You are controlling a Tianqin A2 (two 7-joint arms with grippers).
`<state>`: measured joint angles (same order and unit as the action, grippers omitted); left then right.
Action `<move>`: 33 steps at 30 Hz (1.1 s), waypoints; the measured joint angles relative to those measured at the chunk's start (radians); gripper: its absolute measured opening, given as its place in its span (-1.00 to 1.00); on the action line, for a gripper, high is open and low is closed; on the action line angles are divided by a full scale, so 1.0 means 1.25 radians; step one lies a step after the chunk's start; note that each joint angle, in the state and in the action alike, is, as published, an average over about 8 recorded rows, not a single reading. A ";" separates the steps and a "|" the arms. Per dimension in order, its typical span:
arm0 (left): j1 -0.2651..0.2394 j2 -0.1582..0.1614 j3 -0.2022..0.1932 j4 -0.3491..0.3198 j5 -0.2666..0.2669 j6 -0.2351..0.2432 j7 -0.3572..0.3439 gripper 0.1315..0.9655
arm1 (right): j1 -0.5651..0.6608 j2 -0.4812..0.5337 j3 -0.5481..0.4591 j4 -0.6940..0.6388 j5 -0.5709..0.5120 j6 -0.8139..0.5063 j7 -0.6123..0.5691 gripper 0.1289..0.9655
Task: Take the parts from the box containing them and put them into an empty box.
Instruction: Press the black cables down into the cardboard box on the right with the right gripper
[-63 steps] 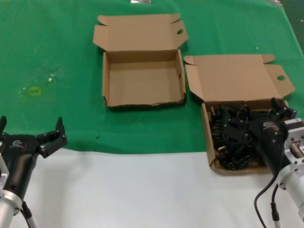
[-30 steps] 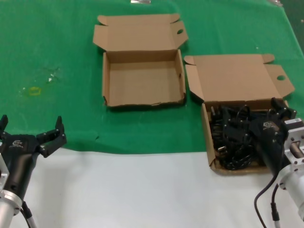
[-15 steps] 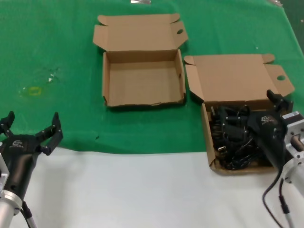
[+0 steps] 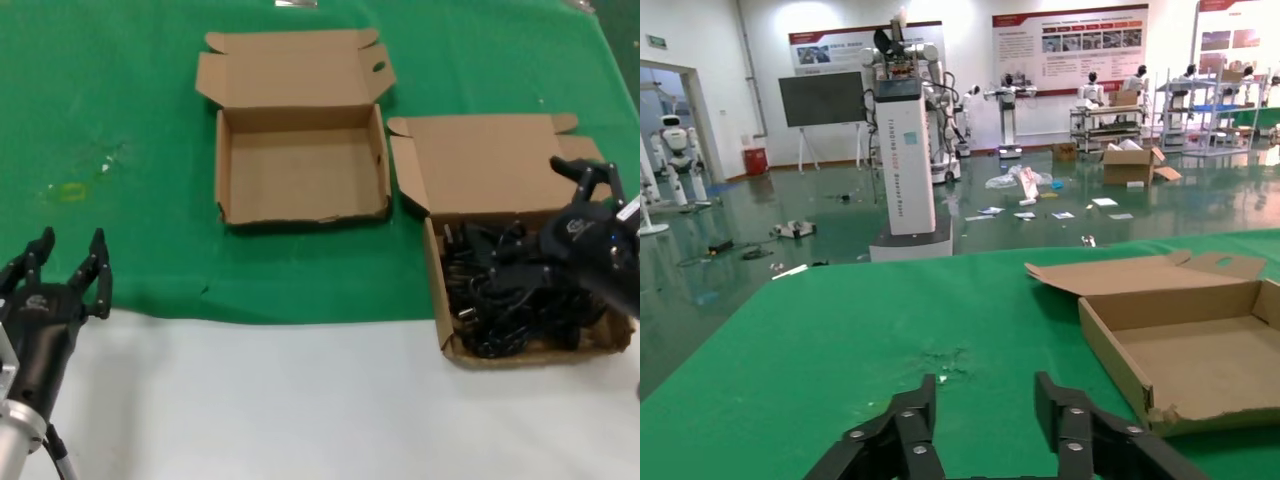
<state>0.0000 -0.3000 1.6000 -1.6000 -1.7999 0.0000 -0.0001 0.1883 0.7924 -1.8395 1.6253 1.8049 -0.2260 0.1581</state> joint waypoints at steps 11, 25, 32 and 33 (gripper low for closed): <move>0.000 0.000 0.000 0.000 0.000 0.000 0.000 -0.64 | 0.190 0.127 -0.058 -0.083 -0.011 -0.363 -0.062 1.00; 0.000 0.000 0.000 0.000 0.000 0.000 0.000 -0.93 | 0.498 0.112 -0.189 -0.248 -0.172 -0.767 -0.261 1.00; 0.000 0.000 0.000 0.000 0.000 0.000 0.000 -0.96 | 0.618 0.055 -0.242 -0.371 -0.282 -0.828 -0.394 1.00; 0.000 0.000 0.000 0.000 0.000 0.000 0.000 -0.97 | 0.630 0.046 -0.246 -0.388 -0.293 -0.829 -0.412 1.00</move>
<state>0.0000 -0.3000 1.6000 -1.6000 -1.7999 0.0000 -0.0001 0.9760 0.8504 -2.1469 1.1402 1.4389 -1.2622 -0.3566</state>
